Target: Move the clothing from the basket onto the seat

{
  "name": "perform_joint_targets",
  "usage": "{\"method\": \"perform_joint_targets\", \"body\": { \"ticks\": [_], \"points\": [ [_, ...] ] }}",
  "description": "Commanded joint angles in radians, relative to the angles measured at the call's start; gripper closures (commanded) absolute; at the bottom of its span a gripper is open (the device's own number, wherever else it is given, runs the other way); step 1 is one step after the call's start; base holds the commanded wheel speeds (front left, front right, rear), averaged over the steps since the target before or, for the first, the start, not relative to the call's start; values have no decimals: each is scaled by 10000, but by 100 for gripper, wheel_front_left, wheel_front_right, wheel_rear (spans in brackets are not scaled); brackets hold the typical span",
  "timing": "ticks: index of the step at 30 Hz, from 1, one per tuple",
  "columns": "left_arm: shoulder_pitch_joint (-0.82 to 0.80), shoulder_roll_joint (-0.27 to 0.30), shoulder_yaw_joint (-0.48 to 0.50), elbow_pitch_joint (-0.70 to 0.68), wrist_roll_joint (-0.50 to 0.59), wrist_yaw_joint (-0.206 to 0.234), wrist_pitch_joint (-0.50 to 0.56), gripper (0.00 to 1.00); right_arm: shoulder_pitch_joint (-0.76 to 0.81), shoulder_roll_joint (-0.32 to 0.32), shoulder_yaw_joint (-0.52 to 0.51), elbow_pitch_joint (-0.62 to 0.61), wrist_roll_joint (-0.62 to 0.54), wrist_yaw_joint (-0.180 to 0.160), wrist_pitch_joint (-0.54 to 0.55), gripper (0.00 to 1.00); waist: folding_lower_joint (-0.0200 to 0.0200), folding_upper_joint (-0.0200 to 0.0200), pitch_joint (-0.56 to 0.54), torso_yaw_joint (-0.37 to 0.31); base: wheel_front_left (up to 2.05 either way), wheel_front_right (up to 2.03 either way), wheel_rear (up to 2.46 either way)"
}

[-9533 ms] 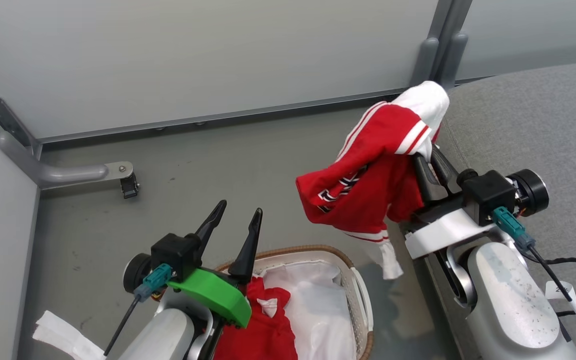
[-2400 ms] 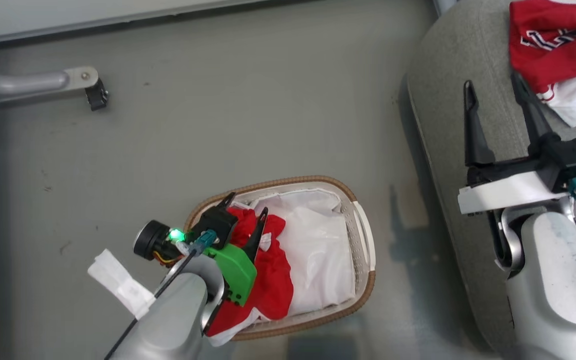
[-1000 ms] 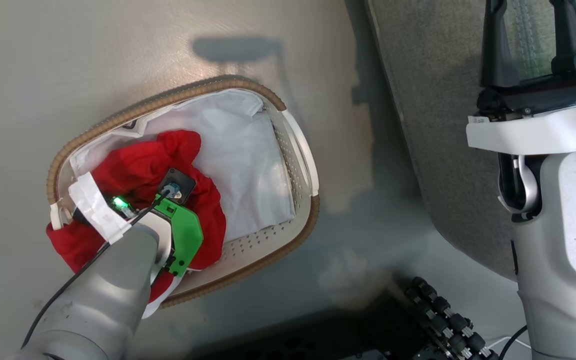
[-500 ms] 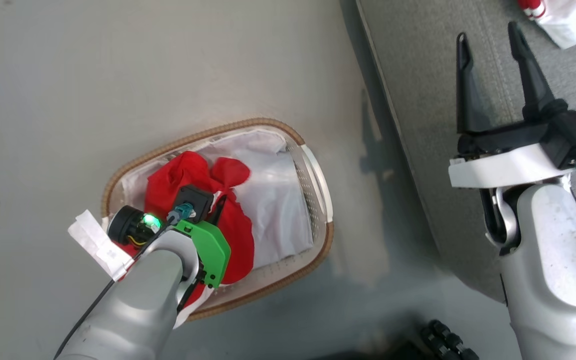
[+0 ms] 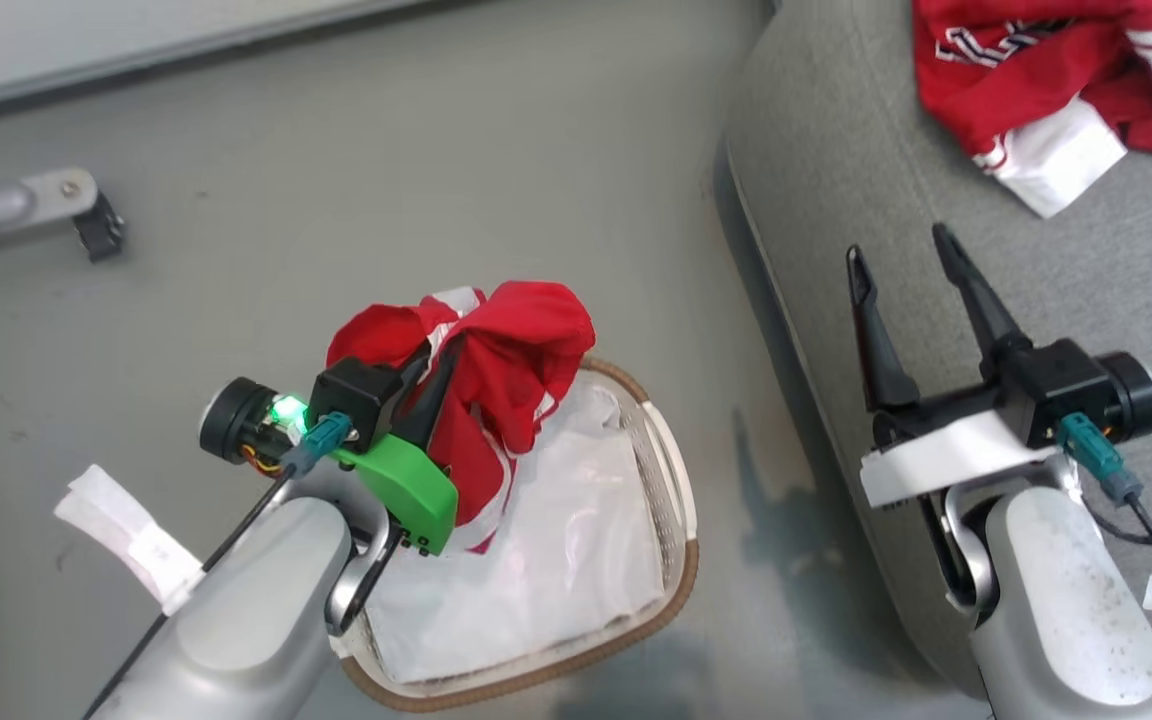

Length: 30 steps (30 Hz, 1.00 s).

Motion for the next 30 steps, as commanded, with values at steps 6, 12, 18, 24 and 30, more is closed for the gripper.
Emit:
{"method": "perform_joint_targets", "body": {
  "ticks": [6,12,18,24,30],
  "points": [
    [-254,844,225,-1674,169,274,389,100,686,-42,176,269,-113,-14,-6,0,1,0,-2166,421,0,0,0],
    [-826,1358,662,-3396,-66,538,1155,100,941,-37,370,446,-119,-14,-5,0,1,0,-2702,446,0,0,0],
    [-1607,1709,862,-4356,84,663,1873,100,660,-40,833,468,23,-14,-5,0,1,0,-2832,403,0,0,0],
    [-2155,1752,845,-4914,115,577,2285,100,236,-39,1494,366,150,-14,-5,0,1,0,-2913,386,0,0,0],
    [-2376,1486,600,-5308,163,540,2506,100,-290,-45,2292,487,427,-14,-5,0,1,0,-3071,556,0,0,0]
  ]
}}
